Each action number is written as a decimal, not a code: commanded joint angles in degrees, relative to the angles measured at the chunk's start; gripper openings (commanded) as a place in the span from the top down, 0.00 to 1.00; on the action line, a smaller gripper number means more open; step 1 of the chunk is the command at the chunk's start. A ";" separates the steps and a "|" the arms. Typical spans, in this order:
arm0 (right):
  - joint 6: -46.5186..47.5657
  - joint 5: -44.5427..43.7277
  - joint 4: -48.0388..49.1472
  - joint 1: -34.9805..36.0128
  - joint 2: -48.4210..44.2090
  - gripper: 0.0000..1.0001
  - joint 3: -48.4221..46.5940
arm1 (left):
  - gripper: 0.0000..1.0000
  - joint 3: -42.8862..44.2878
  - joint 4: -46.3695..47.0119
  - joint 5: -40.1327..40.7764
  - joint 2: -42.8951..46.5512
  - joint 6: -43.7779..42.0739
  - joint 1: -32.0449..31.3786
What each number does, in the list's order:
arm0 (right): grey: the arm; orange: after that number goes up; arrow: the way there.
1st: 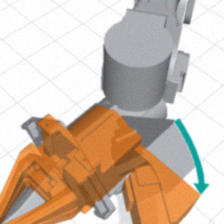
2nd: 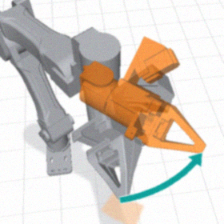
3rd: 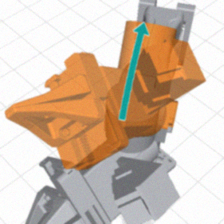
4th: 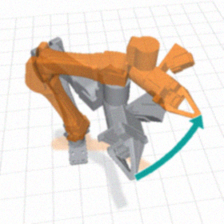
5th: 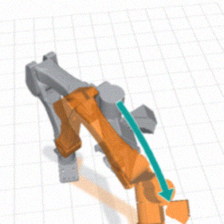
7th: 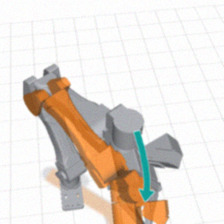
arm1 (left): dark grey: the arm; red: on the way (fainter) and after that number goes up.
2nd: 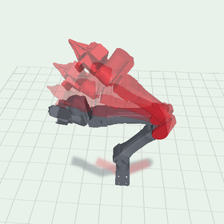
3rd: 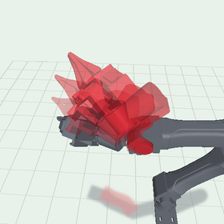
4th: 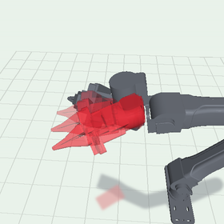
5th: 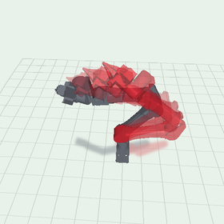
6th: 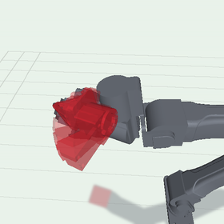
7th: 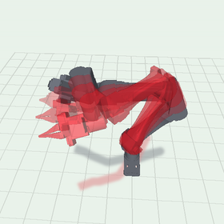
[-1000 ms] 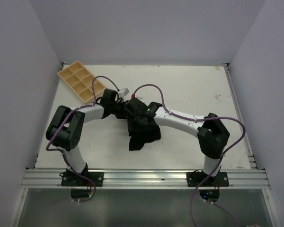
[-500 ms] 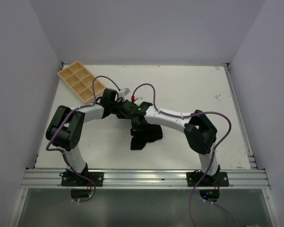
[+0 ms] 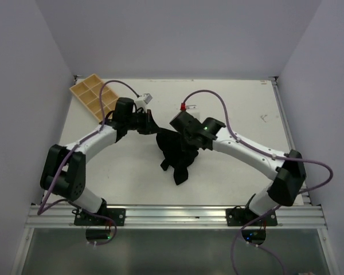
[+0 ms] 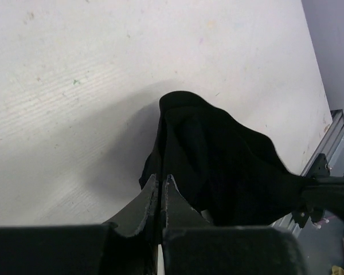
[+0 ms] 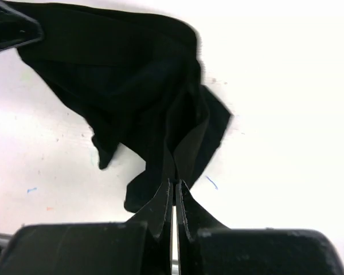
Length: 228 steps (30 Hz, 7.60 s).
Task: Roll the underwear
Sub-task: Flatten the underwear
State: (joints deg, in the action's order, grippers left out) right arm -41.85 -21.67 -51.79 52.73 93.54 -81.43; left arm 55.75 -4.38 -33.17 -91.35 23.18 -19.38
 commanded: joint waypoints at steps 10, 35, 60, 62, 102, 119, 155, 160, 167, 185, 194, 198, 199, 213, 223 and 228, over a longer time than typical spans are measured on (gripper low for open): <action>8.27 -10.67 -11.49 -2.37 -18.12 1.00 0.92 | 1.00 -1.08 -9.50 8.55 19.18 -4.99 0.57; 7.39 -16.11 -4.66 -2.54 -25.08 1.00 4.08 | 1.00 1.91 -23.41 24.28 35.20 -4.20 0.48; 16.88 13.56 0.45 -34.54 16.36 0.55 -13.69 | 0.40 32.09 -13.72 17.52 -18.96 -12.28 1.71; 17.15 17.27 1.69 -34.62 13.88 0.54 -8.78 | 0.40 26.99 -12.94 17.96 -14.66 -11.76 1.62; 12.93 21.85 7.58 -34.54 -3.80 1.00 28.77 | 1.00 -7.58 -24.44 24.72 7.06 -5.78 1.62; 18.73 23.86 6.44 -34.71 3.30 0.50 7.36 | 0.36 16.83 -25.76 23.33 -4.49 -5.69 3.02; 25.67 24.66 14.00 -33.57 19.05 0.99 -4.44 | 0.38 29.51 -23.48 15.69 -21.49 -7.27 6.90; 25.06 25.88 15.40 -33.83 18.00 1.00 -0.84 | 0.39 30.48 -24.10 13.57 -24.92 -6.31 6.98; 26.55 27.47 17.16 -34.18 16.59 1.00 0.92 | 0.40 28.01 -16.02 8.56 -26.42 -7.18 6.90; 28.57 20.01 17.16 -35.42 10.01 1.00 -1.61 | 1.00 38.61 -17.75 9.77 -25.19 -7.36 6.98; 34.28 11.83 16.54 -35.50 5.26 1.00 -16.56 | 1.00 52.80 -16.72 16.20 -21.33 -3.06 6.98; 34.90 12.79 18.92 -35.42 1.31 1.00 -14.21 | 1.00 45.35 -9.26 15.41 -14.94 0.89 6.90; 34.90 13.75 19.53 -35.50 -0.70 1.00 -12.72 | 1.00 40.19 -5.93 15.07 -13.43 2.12 6.90; 18.39 26.15 32.46 -31.73 -15.13 0.88 34.48 | 0.85 -12.56 11.94 13.48 5.47 4.15 6.02; 8.10 22.55 26.21 -26.54 -28.59 0.58 38.71 | 0.45 -21.03 2.71 21.21 25.69 3.98 6.02; 13.09 19.48 26.04 -26.54 -18.15 0.56 30.47 | 0.38 -16.66 6.58 19.99 19.57 2.93 6.02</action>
State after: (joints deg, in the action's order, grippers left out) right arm -30.46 1.17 -25.36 26.20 69.87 -45.60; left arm 35.86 0.45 -14.46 -66.41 27.44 -13.87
